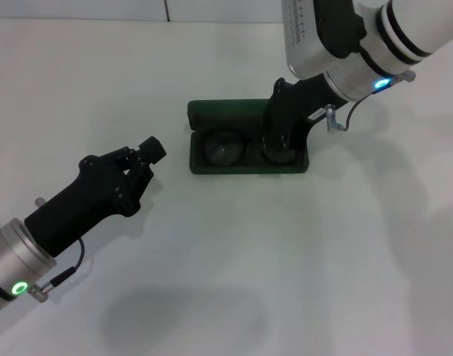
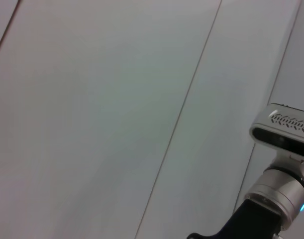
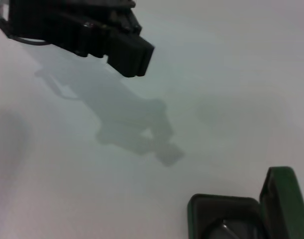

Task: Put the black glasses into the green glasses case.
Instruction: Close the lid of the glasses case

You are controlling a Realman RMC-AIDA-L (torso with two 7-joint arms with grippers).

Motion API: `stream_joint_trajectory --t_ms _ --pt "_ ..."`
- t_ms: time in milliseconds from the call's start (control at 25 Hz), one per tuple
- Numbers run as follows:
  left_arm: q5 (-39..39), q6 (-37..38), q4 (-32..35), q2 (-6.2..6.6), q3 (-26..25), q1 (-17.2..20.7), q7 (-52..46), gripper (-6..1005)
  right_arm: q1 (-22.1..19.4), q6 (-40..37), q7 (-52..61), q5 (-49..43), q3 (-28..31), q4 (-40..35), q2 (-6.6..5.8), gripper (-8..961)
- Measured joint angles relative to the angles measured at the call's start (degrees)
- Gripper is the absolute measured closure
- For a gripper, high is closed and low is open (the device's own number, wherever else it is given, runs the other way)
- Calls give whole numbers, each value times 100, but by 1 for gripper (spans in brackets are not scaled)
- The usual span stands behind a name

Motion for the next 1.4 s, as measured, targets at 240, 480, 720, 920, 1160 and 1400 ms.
stream_joint_trajectory --t_ms 240,480,720,920,1160,1400 --pt "0 -1 -6 5 -9 22 -13 918 -165 -14 46 22 10 -387 -4 844" --pt "46 22 57 65 18 -9 -51 917 -1062 -424 744 219 -22 -1720 12 840" --pt "289 -4 584 376 25 -394 -540 915 -3161 -1016 1180 1414 -120 -3785 -1 836" --pt "681 -310 1030 761 18 -1262 -1557 914 -4643 -1504 749 2209 183 -4555 -36 833" --pt "2030 -1267 1683 966 -29 -2163 -2656 895 -4846 -1972 67 3021 505 -3483 -36 829" --pt "3680 -2440 1541 844 -26 -3240 -3417 809 -4825 -2252 -1005 3830 1170 -1959 -35 825"
